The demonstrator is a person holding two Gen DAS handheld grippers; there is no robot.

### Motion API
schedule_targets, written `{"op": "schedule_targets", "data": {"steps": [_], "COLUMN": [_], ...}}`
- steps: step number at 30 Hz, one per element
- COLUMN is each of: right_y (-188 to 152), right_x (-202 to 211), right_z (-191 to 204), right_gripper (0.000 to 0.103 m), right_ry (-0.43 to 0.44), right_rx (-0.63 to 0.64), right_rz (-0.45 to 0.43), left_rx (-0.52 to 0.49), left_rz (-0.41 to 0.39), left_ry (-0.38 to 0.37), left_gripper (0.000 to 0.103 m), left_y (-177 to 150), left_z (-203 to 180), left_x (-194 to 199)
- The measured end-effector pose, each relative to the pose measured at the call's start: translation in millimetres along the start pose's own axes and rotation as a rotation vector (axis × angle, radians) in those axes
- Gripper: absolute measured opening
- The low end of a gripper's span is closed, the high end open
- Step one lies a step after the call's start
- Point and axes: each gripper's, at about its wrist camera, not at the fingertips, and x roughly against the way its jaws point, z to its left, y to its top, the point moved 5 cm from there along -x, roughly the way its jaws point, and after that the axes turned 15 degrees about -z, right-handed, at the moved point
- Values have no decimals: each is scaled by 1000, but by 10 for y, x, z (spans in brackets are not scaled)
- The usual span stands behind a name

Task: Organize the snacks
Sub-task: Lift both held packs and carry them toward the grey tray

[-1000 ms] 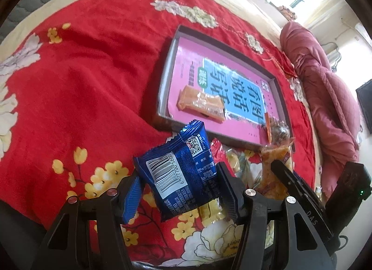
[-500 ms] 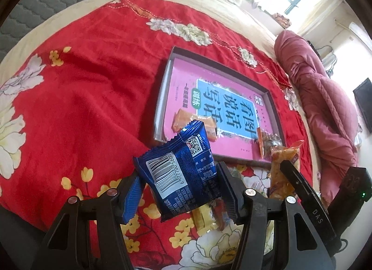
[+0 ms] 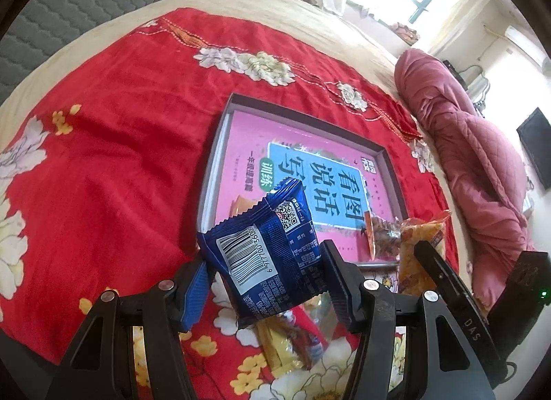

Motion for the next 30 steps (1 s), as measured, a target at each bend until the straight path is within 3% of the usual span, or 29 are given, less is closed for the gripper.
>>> {"op": "schedule_targets", "data": {"steps": [30], "right_y": [164], "right_x": [-285], "right_z": [-193], "right_gripper": [32], "right_ry": [-33], "right_rx": [-55], "right_rz": [-18], "left_rx": [-52], "left_rz": [48], "left_ry": [33], "left_gripper": [62], "left_y": [6], "left_z": [-65], "left_x": [-623]}}
